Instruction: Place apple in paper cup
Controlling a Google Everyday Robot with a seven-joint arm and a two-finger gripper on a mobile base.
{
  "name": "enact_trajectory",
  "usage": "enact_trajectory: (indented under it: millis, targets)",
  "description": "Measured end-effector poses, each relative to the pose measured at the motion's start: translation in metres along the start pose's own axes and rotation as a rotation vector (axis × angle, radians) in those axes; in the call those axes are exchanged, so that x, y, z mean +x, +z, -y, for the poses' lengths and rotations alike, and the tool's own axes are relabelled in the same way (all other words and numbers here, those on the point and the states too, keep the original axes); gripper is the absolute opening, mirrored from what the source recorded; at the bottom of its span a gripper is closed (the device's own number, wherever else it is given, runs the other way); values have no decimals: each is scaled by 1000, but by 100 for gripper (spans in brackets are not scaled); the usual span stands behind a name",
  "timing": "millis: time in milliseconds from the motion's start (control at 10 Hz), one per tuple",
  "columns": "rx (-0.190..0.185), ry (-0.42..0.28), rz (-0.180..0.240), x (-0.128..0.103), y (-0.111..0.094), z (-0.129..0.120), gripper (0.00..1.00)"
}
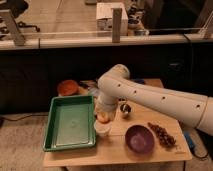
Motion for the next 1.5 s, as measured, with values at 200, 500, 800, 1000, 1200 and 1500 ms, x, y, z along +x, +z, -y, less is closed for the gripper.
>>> enact_trajectory:
  millis: [200, 500, 800, 1000, 1200, 1500]
  targets:
    - [-10, 6, 10, 2, 1, -1, 13]
    - [-25, 12, 23, 2, 2, 1, 43]
    - [-34, 15, 22, 2, 3, 0, 71]
    - [-32, 17, 19, 2, 3, -1, 80]
    - [-18, 22, 22, 3, 3, -3, 80]
    - [6, 20, 37, 3, 2, -4, 80]
